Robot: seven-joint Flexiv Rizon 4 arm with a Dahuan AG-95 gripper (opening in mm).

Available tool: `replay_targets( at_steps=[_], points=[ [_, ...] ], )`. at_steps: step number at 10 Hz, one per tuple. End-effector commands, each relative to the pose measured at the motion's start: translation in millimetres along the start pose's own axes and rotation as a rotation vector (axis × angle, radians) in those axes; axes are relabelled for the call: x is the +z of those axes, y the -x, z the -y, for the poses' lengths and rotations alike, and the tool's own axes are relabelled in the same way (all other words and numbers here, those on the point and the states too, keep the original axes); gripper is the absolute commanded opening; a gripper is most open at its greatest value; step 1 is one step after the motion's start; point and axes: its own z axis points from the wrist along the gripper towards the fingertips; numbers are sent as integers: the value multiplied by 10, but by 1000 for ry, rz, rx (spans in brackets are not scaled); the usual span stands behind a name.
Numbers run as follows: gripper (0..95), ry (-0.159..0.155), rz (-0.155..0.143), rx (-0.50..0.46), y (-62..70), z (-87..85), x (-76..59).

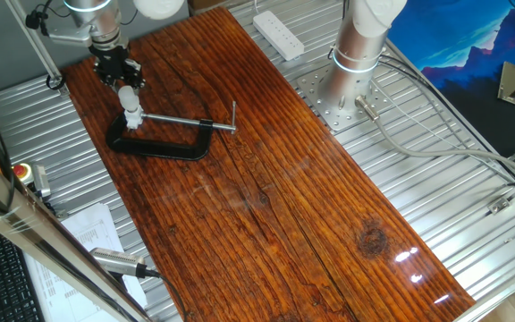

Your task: Take out the light bulb by rotating it

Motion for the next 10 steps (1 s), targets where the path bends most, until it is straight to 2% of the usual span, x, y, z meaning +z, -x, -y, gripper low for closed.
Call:
replay_targets(
  at_steps=[1,4,6,8,10],
  points=[
    [0,2,17,-311,-15,17,-38],
    [0,-1,26,-324,-14,9,11],
    [0,-17,18,-471,-11,13,0],
    [0,-27,17,-561,-7,17,-3],
    [0,-43,15,-707,-7,16,-3]
  ],
)
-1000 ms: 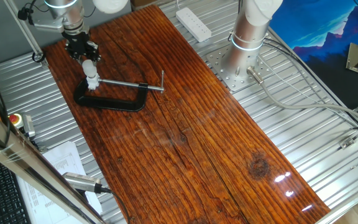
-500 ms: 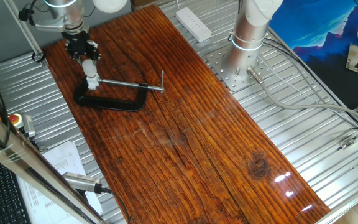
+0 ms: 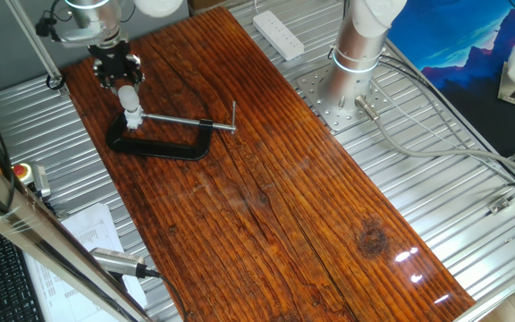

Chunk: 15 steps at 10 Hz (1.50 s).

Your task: Take out the light bulb by rotating it

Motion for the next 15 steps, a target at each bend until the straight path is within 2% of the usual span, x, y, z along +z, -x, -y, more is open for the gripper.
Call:
replay_targets(
  at_steps=[1,4,7,15],
  points=[
    [0,-25,-4,-329,11,-4,-1],
    [0,-43,-5,-511,20,-7,4],
    [0,-42,-2,-669,39,26,-21],
    [0,-30,2,-823,47,42,-33]
  ],
)
